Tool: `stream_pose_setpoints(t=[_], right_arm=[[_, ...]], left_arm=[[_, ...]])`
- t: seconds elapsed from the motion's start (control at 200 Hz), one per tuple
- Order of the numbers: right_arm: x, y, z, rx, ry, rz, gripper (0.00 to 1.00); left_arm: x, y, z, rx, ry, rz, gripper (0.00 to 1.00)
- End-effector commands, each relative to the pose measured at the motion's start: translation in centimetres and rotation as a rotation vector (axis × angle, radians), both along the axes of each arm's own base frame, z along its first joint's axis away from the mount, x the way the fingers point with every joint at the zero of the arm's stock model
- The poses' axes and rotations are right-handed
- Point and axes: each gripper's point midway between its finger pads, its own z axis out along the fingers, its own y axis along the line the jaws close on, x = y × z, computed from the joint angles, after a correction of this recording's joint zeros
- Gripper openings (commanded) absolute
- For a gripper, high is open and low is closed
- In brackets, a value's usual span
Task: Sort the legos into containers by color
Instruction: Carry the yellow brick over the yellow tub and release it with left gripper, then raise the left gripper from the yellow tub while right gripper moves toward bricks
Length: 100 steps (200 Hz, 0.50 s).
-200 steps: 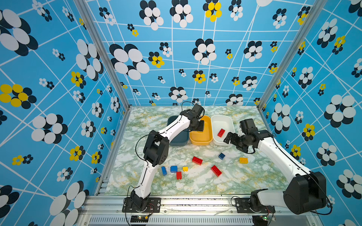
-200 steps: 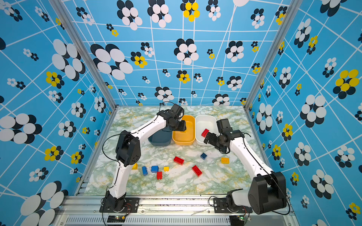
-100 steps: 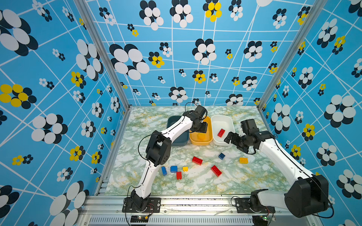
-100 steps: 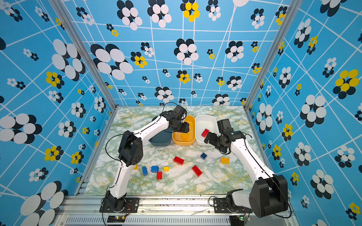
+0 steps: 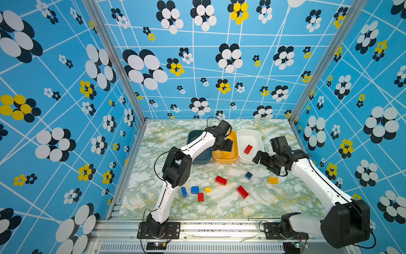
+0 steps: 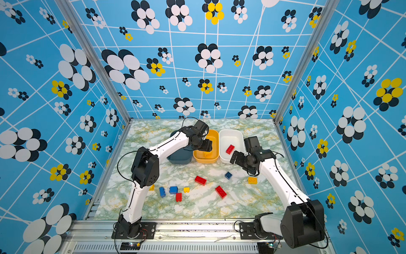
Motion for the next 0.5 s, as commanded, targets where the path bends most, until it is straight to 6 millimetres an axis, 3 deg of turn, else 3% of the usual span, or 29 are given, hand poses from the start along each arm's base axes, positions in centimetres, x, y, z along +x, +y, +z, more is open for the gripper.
stream_pose_setpoints(t=[0.0, 0.295, 0.495], right_arm=[[-1.6, -2.0, -1.0, -0.102, 0.058, 0.007, 0.99], [-3.9, -5.9, -3.7, -0.154, 0.172, -0.064, 0.99], [-4.5, -7.5, -5.2, -0.162, 0.192, -0.104, 0.99]], left_arm=[[-0.7, -0.1, 3.3, -0.043, -0.057, -0.006, 0.78], [-2.1, 1.7, 5.7, -0.087, -0.091, 0.026, 0.90], [-2.5, 3.8, 7.1, -0.104, -0.108, 0.066, 0.96]])
